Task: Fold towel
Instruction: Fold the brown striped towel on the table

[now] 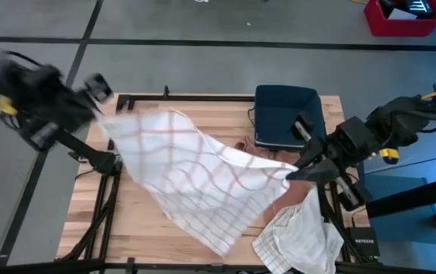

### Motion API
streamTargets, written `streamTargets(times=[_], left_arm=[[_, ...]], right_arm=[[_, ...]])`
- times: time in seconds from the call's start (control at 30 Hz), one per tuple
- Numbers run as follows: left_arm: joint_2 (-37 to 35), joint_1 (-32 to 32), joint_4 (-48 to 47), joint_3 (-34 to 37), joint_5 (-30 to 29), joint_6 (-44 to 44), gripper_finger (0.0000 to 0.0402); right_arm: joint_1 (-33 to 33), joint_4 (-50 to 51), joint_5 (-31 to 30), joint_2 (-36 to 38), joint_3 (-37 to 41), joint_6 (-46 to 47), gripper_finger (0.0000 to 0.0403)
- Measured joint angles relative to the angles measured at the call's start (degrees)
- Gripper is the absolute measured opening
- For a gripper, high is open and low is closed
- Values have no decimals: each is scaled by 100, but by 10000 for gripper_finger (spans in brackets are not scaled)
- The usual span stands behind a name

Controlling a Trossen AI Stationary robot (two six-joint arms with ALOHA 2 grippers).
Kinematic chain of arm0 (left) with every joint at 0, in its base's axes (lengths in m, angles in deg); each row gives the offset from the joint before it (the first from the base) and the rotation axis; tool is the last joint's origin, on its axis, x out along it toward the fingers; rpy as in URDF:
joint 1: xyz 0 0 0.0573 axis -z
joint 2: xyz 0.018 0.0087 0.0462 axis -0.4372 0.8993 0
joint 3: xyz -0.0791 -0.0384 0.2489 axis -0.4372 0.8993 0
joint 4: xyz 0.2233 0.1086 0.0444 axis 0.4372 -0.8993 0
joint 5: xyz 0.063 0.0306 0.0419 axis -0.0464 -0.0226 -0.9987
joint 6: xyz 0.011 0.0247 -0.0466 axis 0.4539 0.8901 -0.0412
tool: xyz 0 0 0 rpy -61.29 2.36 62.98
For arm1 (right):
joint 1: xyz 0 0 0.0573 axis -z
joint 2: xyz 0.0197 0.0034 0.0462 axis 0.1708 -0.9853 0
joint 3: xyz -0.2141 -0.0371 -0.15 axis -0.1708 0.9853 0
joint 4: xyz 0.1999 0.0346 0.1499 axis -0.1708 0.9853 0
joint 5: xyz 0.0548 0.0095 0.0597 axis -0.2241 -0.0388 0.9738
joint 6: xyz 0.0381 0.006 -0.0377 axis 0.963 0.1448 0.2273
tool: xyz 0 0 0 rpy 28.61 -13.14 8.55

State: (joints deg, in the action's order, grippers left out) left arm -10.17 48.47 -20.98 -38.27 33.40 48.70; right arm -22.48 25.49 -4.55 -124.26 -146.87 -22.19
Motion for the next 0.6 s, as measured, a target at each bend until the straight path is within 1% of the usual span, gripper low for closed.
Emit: streamTargets(times=[0.07, 0.17, 0.27, 0.4, 0.47, 0.53, 0.6], left_arm=[[78, 145, -292, 10, -6, -202, 5], [139, 397, -293, 11, -116, -171, 5], [115, 655, -160, 7, -550, 180, 5], [12, 967, 283, 5, -1381, 1043, 5], [-10, 1127, 582, -2, -1591, 1539, 5], [-14, 1250, 809, -5, -1659, 2158, 5], [-18, 1314, 762, -13, -2045, 2883, 5]], right_arm=[[0, 195, 4, -10, 0, 165, 14], [4, 430, -3, -28, 4, 245, 14], [5, 636, -226, 12, -3, 94, 14], [9, 990, -686, 57, -7, -178, 14], [9, 1069, -930, 57, -4, -344, 14], [9, 1147, -1141, 61, -4, -520, 14], [9, 1316, -1384, 58, 7, -717, 14]])
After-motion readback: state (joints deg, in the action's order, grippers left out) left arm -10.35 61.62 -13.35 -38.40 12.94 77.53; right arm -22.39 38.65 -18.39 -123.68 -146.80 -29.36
